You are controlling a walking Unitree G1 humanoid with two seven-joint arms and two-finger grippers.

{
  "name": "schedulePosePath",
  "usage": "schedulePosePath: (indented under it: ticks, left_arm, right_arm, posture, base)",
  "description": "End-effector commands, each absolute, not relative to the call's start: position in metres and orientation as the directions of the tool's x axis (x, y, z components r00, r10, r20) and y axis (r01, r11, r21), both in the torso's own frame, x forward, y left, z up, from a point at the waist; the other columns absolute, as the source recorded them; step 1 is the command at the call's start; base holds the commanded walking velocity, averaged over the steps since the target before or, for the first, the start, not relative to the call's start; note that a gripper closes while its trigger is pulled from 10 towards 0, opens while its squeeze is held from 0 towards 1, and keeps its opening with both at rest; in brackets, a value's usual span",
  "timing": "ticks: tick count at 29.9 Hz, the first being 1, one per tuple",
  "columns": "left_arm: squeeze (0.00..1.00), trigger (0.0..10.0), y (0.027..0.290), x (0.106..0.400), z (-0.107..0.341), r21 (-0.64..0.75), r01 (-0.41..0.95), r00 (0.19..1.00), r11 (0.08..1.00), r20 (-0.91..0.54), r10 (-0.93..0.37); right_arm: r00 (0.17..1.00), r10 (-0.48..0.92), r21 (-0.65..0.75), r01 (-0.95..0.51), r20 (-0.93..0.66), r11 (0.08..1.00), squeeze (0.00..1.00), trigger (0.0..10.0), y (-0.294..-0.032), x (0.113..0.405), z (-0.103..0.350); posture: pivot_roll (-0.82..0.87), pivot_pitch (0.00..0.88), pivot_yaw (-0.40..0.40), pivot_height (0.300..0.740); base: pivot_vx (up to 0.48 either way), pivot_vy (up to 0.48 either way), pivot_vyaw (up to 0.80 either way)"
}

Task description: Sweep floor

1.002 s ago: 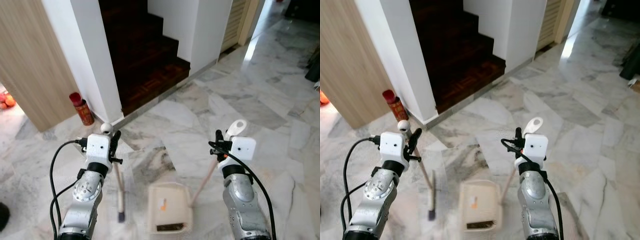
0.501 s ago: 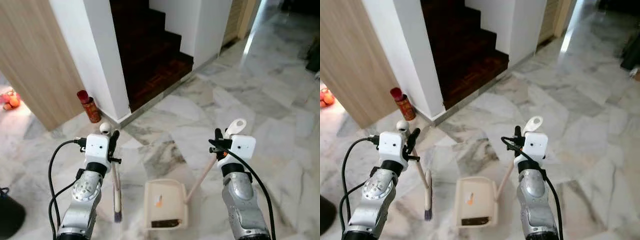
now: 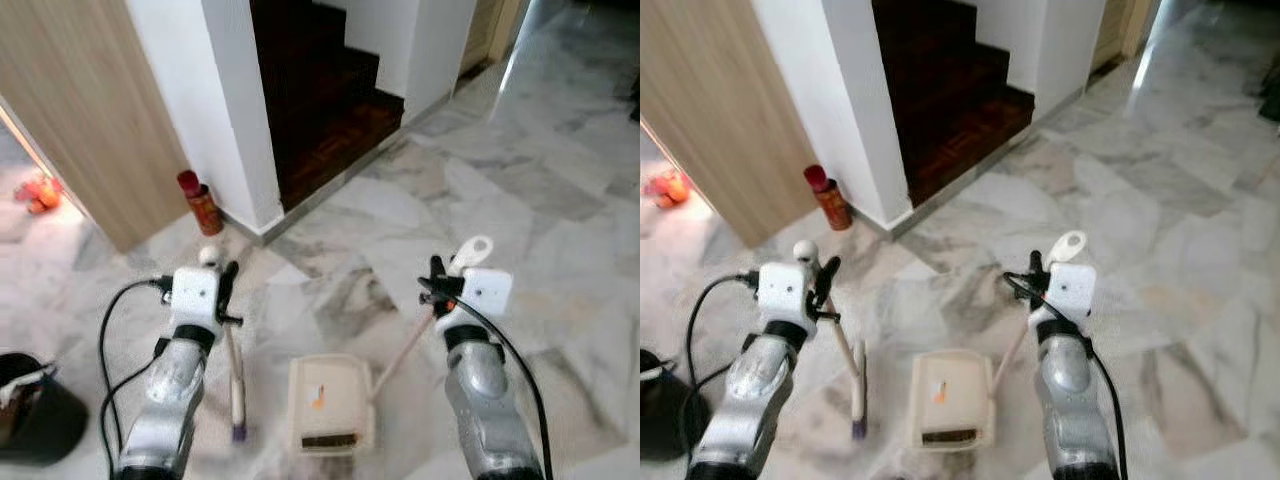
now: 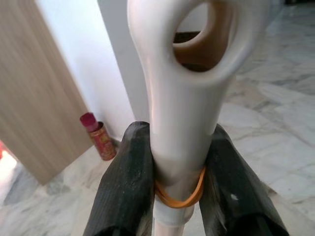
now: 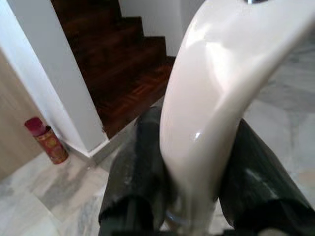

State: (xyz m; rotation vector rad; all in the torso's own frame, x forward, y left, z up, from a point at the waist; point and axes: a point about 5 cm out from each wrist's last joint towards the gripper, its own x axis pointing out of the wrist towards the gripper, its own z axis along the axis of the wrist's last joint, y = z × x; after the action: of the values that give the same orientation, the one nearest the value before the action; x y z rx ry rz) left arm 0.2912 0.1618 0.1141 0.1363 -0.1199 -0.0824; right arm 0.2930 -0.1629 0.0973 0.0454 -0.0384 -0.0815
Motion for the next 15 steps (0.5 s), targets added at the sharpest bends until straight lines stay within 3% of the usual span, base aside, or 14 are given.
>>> schedulePosePath:
  ticks: [1, 15]
  left_arm:
    - [0.0, 10.0, 0.1656, 0.2913, 0.1247, 0.157, 0.062, 0.984, 0.986, 0.158, -0.087]
    - [0.0, 10.0, 0.1651, 0.2911, 0.1243, 0.162, 0.067, 0.983, 0.984, 0.156, -0.093]
  right_arm:
    - [0.994, -0.073, 0.042, 0.069, 0.086, 0.997, 0.0, 10.0, -0.1599, 0.2963, 0.1088]
    - [0.994, -0.062, 0.036, 0.059, 0.086, 0.998, 0.0, 10.0, -0.1577, 0.2962, 0.1088]
  posture:
    - [0.08, 0.083, 0.045, 0.74]
    - [0.09, 0.082, 0.046, 0.74]
  base:
    - [0.0, 0.326, 0.0]
    - [0.0, 0.329, 0.0]
